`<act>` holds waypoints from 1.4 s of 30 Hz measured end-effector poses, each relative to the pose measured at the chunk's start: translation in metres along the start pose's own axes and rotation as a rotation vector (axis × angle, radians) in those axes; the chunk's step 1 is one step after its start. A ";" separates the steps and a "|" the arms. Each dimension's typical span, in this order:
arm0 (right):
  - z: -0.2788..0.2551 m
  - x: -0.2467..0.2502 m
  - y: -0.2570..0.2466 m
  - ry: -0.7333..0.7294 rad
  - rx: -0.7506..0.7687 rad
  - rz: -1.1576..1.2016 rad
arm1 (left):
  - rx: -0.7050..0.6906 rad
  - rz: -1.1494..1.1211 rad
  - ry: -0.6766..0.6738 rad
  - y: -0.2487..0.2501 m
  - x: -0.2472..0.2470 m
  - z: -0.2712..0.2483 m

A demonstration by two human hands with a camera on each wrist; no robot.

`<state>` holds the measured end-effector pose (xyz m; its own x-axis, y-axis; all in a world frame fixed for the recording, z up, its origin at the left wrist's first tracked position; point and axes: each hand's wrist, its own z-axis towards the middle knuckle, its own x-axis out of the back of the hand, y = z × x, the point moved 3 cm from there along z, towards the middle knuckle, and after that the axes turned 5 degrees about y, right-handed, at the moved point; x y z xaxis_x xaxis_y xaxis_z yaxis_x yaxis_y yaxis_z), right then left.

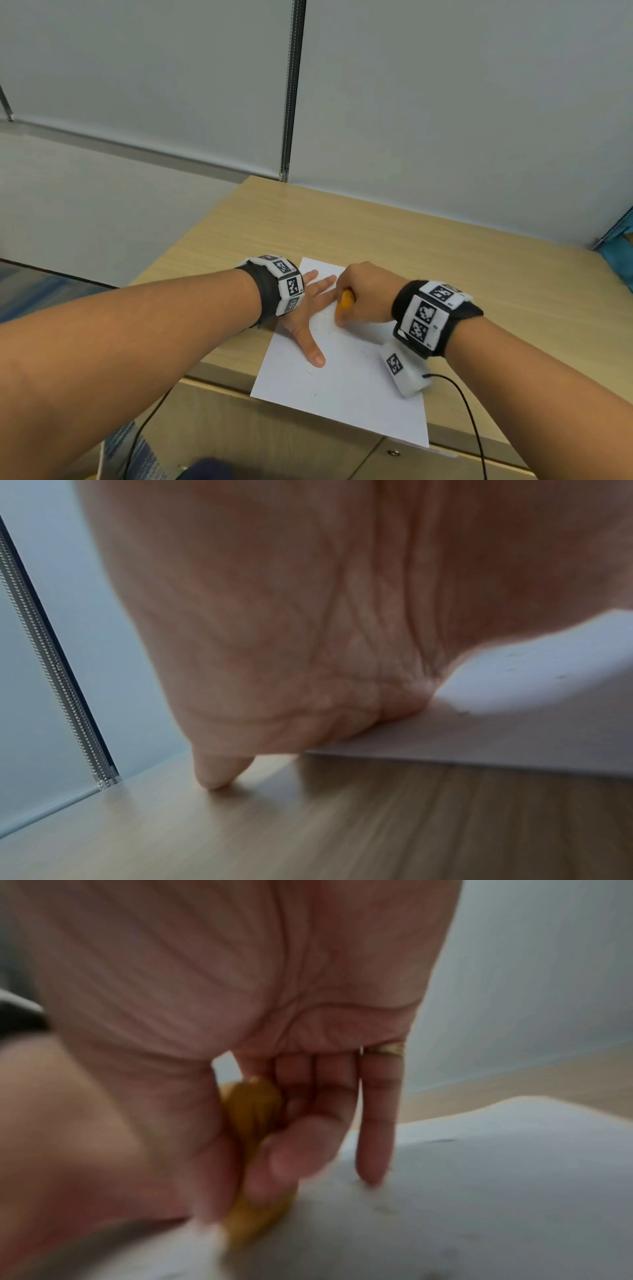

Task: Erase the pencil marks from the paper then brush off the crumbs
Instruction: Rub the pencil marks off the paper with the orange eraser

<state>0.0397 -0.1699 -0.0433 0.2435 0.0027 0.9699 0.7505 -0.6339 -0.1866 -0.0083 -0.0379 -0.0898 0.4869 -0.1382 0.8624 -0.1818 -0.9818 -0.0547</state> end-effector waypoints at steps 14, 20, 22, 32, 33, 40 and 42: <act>-0.006 0.003 0.007 -0.092 -0.014 0.035 | 0.001 -0.011 0.012 -0.002 -0.002 0.003; -0.010 -0.004 -0.002 -0.174 0.055 0.041 | -0.009 -0.009 0.011 0.000 0.000 0.001; -0.005 0.001 0.004 -0.115 0.020 0.043 | -0.005 -0.010 0.009 -0.001 -0.001 0.001; 0.003 0.005 0.015 0.020 -0.055 0.015 | 0.003 -0.015 0.013 -0.002 -0.001 0.003; 0.005 0.005 0.017 0.093 -0.080 -0.001 | 0.002 -0.018 0.012 -0.002 -0.002 0.004; -0.003 0.003 0.016 -0.156 -0.017 0.060 | 0.002 -0.034 0.025 -0.004 -0.005 0.006; 0.003 0.003 0.019 0.060 -0.067 -0.012 | -0.001 -0.031 0.023 -0.005 -0.005 0.006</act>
<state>0.0567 -0.1795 -0.0441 0.1961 -0.0349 0.9800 0.7099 -0.6844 -0.1664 -0.0043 -0.0335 -0.0968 0.4726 -0.1048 0.8750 -0.1680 -0.9854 -0.0273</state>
